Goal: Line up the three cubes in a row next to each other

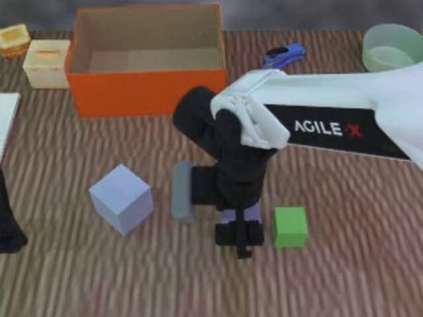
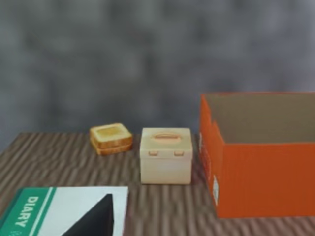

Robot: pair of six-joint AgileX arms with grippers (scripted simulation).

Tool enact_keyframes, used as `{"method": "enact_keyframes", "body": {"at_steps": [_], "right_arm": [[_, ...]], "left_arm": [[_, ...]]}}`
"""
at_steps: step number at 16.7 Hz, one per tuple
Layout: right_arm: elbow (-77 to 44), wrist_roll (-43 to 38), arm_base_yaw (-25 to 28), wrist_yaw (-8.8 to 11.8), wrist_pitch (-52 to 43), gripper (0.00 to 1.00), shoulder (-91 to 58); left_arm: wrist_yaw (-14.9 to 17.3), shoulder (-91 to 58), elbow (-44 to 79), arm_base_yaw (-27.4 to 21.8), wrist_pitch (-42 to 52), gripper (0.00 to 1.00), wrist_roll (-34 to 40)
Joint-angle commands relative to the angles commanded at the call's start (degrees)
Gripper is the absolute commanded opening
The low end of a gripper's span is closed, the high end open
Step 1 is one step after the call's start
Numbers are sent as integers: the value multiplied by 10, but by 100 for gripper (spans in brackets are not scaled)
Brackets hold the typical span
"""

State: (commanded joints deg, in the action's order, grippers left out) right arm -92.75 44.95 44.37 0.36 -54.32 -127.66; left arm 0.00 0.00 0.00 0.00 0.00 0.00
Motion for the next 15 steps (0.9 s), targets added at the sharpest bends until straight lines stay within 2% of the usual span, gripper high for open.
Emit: {"method": "enact_keyframes", "body": {"at_steps": [9,15], "right_arm": [[0,0,0,0,0,98,0],[0,0,0,0,0,100,0]], "left_arm": [[0,0,0,0,0,100,0],[0,0,0,0,0,100,0]]}}
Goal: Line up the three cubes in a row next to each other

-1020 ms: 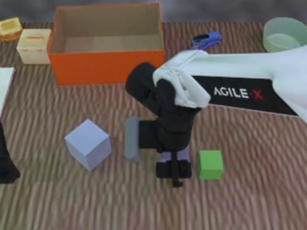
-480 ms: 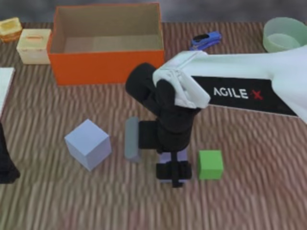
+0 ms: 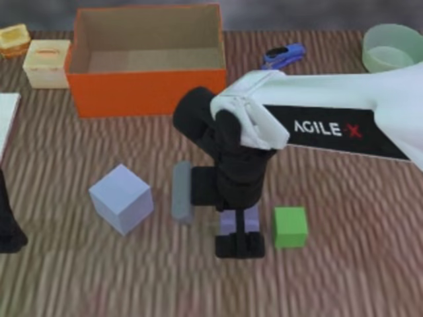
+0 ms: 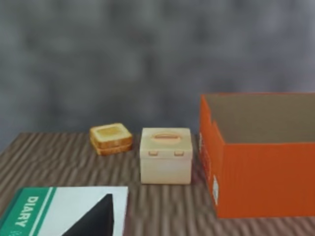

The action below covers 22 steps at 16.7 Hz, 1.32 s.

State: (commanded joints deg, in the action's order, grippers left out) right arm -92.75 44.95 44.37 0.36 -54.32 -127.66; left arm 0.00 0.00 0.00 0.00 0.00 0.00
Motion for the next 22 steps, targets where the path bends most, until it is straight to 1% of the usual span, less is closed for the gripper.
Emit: {"method": "enact_keyframes", "body": {"at_steps": [5,10,12,18,22], "right_arm": [[-9,1,1,0,-10,100,2],[-76,3,4,1,-114,100,31],[-94,2,4,0,-136,100,42],[-89,0,-1,1,-132,100,46],[-26,-28,-39,9,-73,100,129]], "left_arm": [[0,0,0,0,0,100,0],[0,0,0,0,0,100,0],[0,0,0,0,0,100,0],[0,-5,5,-1,3,100,-1],[-1,-76,71,-17,48,100,-15]]}}
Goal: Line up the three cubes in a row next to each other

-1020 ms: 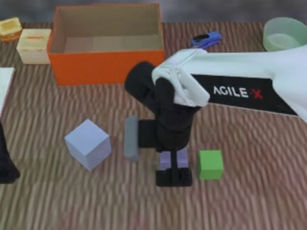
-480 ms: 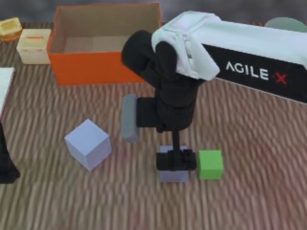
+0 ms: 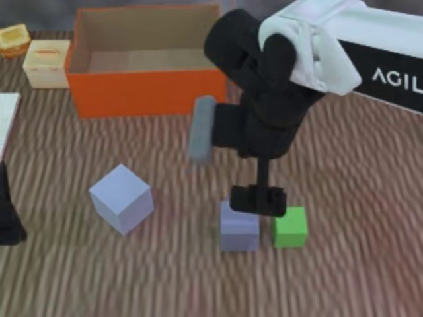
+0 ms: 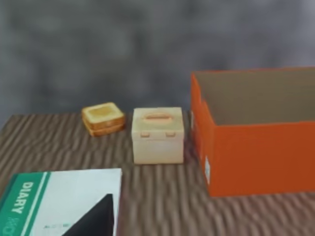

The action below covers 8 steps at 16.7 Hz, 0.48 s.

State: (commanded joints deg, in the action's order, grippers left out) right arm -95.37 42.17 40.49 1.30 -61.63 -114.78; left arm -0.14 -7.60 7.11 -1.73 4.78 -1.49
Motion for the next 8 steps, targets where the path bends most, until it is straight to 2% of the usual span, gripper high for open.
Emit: {"method": "enact_keyframes", "body": {"at_steps": [4,8], "right_arm": [[129,-55,-67,12,102,100,175],[319,-138,-155,22,224,100,410]], "left_arm": [[0,-149,119,-32,88,100,-29],[1,-357,270,-74,206,100,-68]]}}
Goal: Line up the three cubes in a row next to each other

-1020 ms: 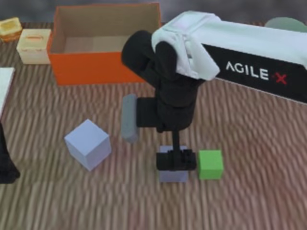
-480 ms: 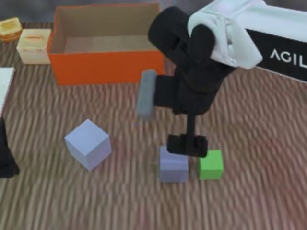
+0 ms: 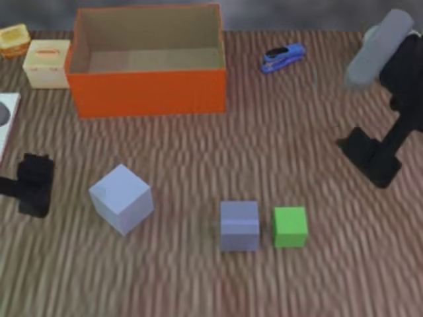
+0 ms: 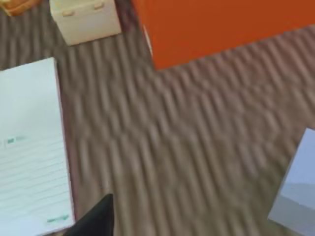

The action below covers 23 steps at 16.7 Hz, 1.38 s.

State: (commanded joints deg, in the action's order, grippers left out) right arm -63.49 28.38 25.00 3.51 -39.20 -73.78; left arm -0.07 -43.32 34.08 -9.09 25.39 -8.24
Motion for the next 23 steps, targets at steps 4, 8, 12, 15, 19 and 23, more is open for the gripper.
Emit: {"method": "enact_keyframes", "body": {"at_steps": [4,8,12,15,19,23], "right_arm": [[221,-96,-91,1,124,100,254],[415,-181,-165,-8,236,100,475],[555,-244,-216,-23,330,100,639],[618,-275,-238,-32,378,100,716],[635,-284,-244,-35,392,100,738],[635,-284,-244,-35,392,100,738]], "left_arm": [[2,-228,158,-45,127,100,-41],[2,-434,302,-84,237,100,-77],[2,-593,417,-113,318,100,-104],[2,-659,470,-126,352,100,-116],[1,-679,487,-130,362,100,-119],[1,-681,486,-128,360,100,-120]]}}
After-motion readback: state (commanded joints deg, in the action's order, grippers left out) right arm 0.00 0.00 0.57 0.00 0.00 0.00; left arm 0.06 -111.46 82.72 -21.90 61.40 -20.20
